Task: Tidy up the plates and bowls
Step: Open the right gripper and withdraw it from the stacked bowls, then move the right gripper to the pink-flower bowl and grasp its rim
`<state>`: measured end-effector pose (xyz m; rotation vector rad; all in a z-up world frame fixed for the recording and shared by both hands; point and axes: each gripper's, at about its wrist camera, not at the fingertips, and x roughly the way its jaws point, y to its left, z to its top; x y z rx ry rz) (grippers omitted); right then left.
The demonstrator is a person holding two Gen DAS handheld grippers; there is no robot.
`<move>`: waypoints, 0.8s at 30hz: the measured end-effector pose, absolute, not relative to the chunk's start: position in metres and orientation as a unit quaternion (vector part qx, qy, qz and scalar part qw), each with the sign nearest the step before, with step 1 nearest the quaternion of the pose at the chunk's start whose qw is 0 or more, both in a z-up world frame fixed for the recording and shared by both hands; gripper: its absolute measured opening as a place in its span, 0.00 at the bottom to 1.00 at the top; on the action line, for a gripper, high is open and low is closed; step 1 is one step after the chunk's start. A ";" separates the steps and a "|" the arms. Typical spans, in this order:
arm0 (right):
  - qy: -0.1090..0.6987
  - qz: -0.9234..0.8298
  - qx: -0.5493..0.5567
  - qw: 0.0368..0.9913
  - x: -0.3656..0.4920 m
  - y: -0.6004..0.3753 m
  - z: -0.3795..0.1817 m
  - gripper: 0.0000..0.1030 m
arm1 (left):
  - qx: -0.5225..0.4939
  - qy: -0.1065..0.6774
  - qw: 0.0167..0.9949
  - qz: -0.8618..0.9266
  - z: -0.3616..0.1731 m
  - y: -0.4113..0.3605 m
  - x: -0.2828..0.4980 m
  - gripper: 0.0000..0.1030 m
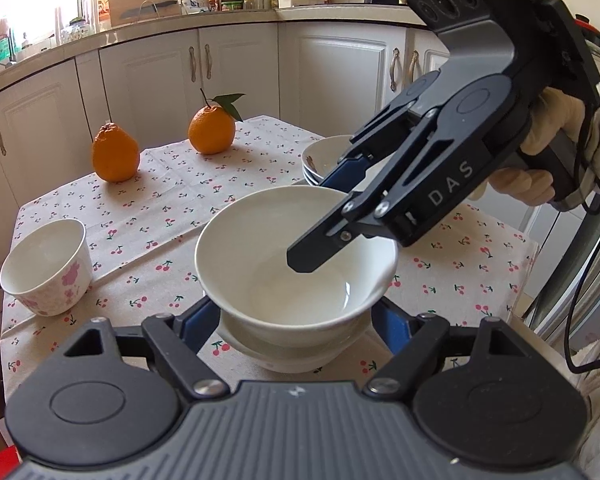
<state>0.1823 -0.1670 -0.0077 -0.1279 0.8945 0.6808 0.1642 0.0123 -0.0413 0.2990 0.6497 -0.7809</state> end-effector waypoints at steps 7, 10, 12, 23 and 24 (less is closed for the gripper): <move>0.426 0.324 -0.064 0.842 0.183 -0.165 -0.011 0.60 | 0.144 0.313 0.862 -0.372 -0.043 0.012 0.165 0.80; 0.428 0.323 -0.065 0.842 0.183 -0.164 -0.013 0.61 | 0.145 0.312 0.862 -0.372 -0.044 0.012 0.164 0.80; 0.427 0.324 -0.065 0.842 0.183 -0.164 -0.013 0.61 | 0.146 0.312 0.862 -0.372 -0.044 0.012 0.164 0.81; 0.400 0.335 -0.083 0.849 0.174 -0.158 -0.012 1.00 | 0.136 0.312 0.864 -0.370 -0.044 0.021 0.163 0.90; 0.398 0.337 -0.084 0.849 0.173 -0.157 -0.012 1.00 | 0.136 0.312 0.865 -0.370 -0.043 0.022 0.162 0.90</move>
